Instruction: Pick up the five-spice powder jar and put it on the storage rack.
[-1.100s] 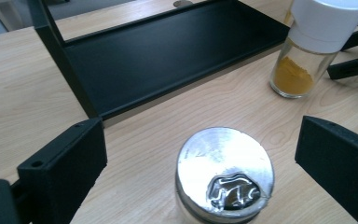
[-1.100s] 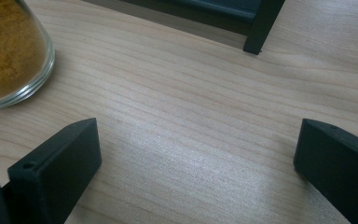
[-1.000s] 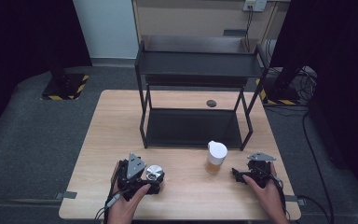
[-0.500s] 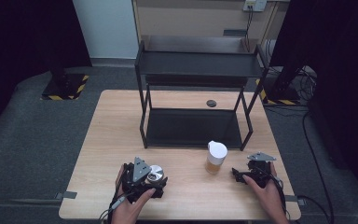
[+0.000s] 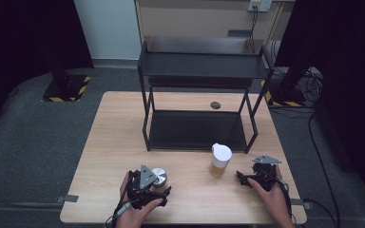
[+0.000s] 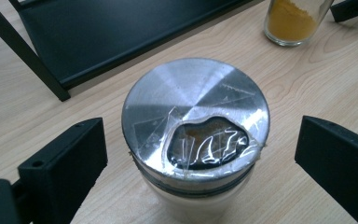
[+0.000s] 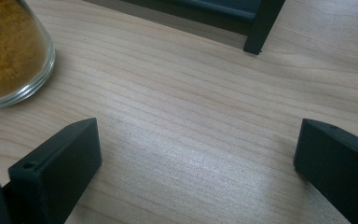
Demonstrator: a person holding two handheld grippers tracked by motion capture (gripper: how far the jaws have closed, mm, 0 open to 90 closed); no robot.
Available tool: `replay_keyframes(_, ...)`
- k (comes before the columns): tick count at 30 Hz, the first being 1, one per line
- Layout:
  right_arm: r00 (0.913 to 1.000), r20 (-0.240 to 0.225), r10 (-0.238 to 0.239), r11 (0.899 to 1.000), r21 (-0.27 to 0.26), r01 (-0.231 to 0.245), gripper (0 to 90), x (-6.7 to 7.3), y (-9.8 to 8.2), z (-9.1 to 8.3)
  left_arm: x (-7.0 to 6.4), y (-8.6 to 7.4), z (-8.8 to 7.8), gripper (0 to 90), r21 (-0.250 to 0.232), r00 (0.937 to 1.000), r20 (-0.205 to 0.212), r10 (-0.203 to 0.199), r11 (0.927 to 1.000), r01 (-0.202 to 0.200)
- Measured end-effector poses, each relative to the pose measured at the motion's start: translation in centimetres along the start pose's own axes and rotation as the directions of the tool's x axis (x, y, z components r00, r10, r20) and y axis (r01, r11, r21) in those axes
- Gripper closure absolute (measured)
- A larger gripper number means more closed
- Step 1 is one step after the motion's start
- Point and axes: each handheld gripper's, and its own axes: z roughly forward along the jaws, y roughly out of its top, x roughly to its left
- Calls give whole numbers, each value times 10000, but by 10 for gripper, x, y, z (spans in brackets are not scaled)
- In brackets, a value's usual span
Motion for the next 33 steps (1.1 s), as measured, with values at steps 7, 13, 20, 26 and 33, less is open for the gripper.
replay_keyframes(7, 10000, -7, -7, 10000, -2, 7, 17, 0, 0, 0, 0, -1, 5, 23, 189, 10000, 88, -23, 9998, 21)
replay_keyframes(13, 10000, -11, -7, 10000, 0, 7, 17, 0, 0, 0, 0, -1, 10, 24, 317, 9998, 213, -11, 9995, 4)
replay_keyframes(20, 10000, -11, -9, 10000, 1, 9, 17, 0, 0, 0, 0, -2, 13, 39, 269, 9997, 220, -78, 9996, 72)
replay_keyframes(26, 10000, -16, -12, 10000, 1, 12, 17, 0, 0, 0, 3, -2, 18, 48, 457, 9995, 217, -213, 9988, 203)
replay_keyframes(33, 10000, -17, -14, 10000, 0, 14, 17, 0, 0, 0, 7, -1, 26, 70, 621, 9997, 180, -144, 9980, 133)
